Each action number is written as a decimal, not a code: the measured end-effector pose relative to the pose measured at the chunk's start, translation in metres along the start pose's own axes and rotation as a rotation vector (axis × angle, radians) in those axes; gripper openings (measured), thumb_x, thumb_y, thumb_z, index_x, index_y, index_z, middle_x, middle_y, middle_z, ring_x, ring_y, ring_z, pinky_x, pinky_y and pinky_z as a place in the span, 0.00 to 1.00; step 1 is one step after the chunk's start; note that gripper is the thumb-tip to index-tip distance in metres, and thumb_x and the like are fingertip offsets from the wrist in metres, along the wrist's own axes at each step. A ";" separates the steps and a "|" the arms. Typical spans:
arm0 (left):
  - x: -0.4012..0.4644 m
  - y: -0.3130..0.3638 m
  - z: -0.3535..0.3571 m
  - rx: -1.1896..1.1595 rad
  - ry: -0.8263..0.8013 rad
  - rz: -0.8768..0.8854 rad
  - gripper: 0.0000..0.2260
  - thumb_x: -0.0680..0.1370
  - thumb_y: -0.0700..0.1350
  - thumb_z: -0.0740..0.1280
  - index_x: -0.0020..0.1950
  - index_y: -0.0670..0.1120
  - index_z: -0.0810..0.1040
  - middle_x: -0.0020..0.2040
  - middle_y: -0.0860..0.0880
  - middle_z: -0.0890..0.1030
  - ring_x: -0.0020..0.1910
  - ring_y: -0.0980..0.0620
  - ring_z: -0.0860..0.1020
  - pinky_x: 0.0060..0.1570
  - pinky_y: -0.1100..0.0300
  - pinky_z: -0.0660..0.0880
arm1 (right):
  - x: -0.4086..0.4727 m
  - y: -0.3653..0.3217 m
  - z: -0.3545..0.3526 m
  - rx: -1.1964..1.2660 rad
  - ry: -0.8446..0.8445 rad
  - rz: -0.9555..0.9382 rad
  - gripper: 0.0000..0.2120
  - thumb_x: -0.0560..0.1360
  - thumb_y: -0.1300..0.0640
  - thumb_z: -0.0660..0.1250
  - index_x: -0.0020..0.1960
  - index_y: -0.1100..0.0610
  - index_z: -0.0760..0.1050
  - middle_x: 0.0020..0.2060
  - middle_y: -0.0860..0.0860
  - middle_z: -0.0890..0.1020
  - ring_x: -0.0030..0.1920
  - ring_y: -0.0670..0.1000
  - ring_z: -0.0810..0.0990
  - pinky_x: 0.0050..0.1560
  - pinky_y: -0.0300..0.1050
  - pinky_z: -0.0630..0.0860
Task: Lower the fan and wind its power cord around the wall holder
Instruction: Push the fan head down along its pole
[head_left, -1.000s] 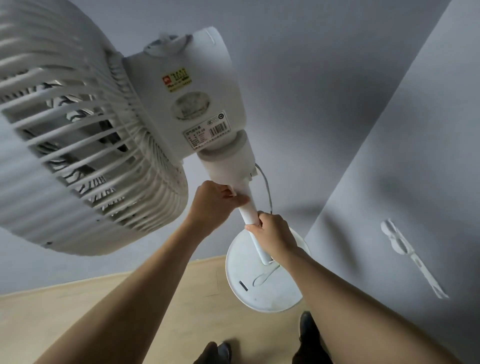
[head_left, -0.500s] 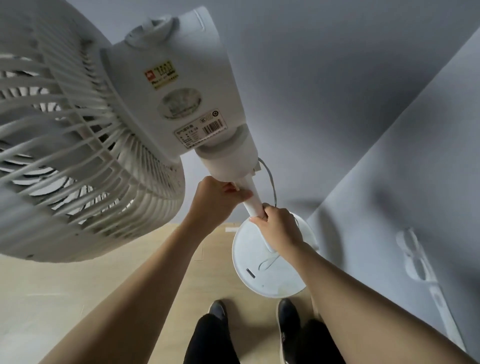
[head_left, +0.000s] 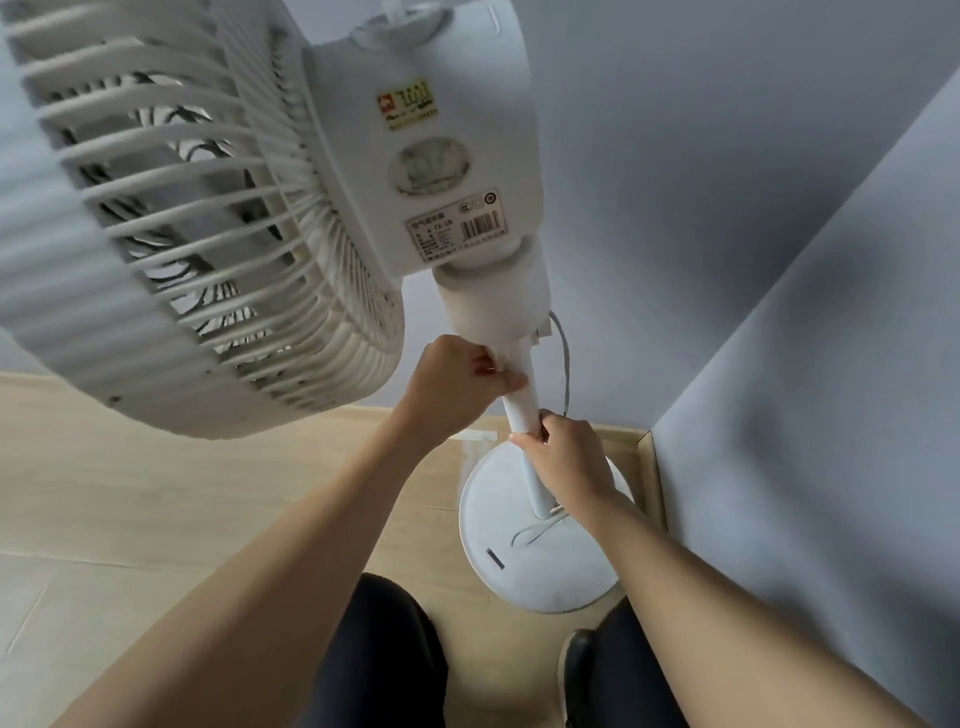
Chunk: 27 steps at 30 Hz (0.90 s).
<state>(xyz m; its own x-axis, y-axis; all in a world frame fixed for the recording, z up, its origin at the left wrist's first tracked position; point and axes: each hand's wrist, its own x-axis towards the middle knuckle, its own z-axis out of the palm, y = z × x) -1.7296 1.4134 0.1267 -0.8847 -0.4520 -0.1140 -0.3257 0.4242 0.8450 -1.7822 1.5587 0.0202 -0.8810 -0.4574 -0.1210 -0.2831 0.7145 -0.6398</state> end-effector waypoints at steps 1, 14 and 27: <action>0.000 -0.011 0.007 0.004 0.001 0.008 0.07 0.69 0.43 0.76 0.39 0.41 0.82 0.31 0.50 0.81 0.29 0.58 0.74 0.33 0.67 0.70 | 0.002 0.010 0.011 -0.002 0.007 -0.009 0.12 0.72 0.44 0.68 0.37 0.50 0.70 0.29 0.44 0.76 0.34 0.52 0.76 0.33 0.41 0.67; -0.016 -0.031 0.056 -0.038 0.030 0.010 0.13 0.68 0.42 0.77 0.51 0.41 0.82 0.44 0.42 0.84 0.48 0.44 0.82 0.51 0.48 0.80 | 0.000 0.065 0.029 0.059 0.048 -0.045 0.12 0.72 0.45 0.68 0.42 0.54 0.76 0.35 0.47 0.82 0.36 0.50 0.79 0.34 0.41 0.70; 0.022 -0.055 0.117 0.003 0.038 -0.025 0.10 0.66 0.43 0.78 0.37 0.40 0.80 0.27 0.50 0.77 0.26 0.58 0.71 0.30 0.64 0.70 | 0.031 0.131 0.058 0.129 0.045 -0.003 0.10 0.72 0.45 0.67 0.43 0.51 0.76 0.32 0.45 0.80 0.34 0.45 0.78 0.32 0.39 0.71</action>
<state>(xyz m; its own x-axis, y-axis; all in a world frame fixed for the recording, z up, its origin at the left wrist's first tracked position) -1.7702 1.4714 0.0163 -0.8628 -0.4923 -0.1153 -0.3488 0.4144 0.8406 -1.8247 1.6074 -0.1113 -0.8972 -0.4330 -0.0862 -0.2375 0.6379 -0.7326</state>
